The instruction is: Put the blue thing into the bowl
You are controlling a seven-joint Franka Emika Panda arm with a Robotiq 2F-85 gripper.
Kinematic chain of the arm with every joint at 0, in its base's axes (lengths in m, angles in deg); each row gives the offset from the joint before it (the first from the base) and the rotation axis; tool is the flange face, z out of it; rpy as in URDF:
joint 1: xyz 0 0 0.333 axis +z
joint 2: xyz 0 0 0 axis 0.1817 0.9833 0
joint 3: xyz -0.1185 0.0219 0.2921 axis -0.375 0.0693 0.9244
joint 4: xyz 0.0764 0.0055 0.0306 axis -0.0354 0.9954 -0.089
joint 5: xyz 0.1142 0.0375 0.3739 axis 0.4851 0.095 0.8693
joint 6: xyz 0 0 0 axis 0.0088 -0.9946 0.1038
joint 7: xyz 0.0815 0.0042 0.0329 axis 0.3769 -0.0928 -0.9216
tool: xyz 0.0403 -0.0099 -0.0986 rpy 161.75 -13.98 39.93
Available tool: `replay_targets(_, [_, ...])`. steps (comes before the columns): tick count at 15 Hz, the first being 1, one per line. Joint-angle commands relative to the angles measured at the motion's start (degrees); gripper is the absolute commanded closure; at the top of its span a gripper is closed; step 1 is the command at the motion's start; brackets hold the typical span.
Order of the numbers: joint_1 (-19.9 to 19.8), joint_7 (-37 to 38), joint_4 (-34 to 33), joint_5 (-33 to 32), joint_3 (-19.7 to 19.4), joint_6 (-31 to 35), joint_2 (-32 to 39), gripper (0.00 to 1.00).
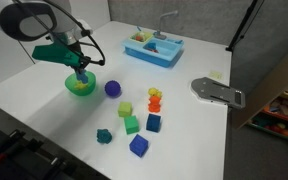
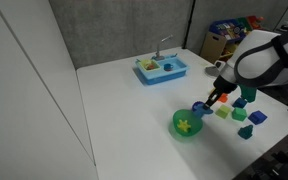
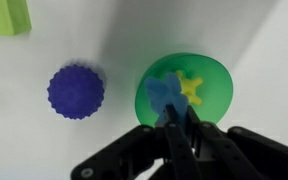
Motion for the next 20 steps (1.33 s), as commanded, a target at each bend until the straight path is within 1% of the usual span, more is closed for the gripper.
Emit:
replay_targets(1, [-1.4, -4.8, -0.1, 5.5, 2.8, 0.9, 0.2, 0.95])
replay_targets(3, [-1.0, -5.3, -0.5, 6.3, 2.4, 0.4, 0.9, 0.94])
replay_targets(4, [-1.4, -5.7, -0.7, 7.2, 2.4, -0.1, 1.1, 0.63])
replay_targets(5, [-1.3, -5.0, -0.7, 7.3, 2.0, -0.3, 1.1, 0.64])
replay_targets(6, [-1.4, -4.4, -0.7, 7.6, 1.7, -0.7, 0.9, 0.62])
replay_targets(10, [-1.4, -0.6, -1.4, 9.0, -0.2, -3.0, 0.3, 0.31])
replay_targets(12, [-1.6, 1.4, -2.1, 10.6, -1.1, -5.9, 0.0, 0.14])
replay_targets(14, [-1.3, 3.3, -2.7, 12.6, -2.4, -9.0, -0.6, 0.01])
replay_targets(16, [-0.6, 5.6, -3.2, 14.3, -4.1, -12.1, -2.0, 0.00])
replay_targets(18, [0.7, 9.0, -3.5, 14.7, -6.3, -14.4, -3.6, 0.00])
replay_targets(20, [2.8, 14.8, -3.3, 12.6, -9.1, -15.2, -5.7, 0.00])
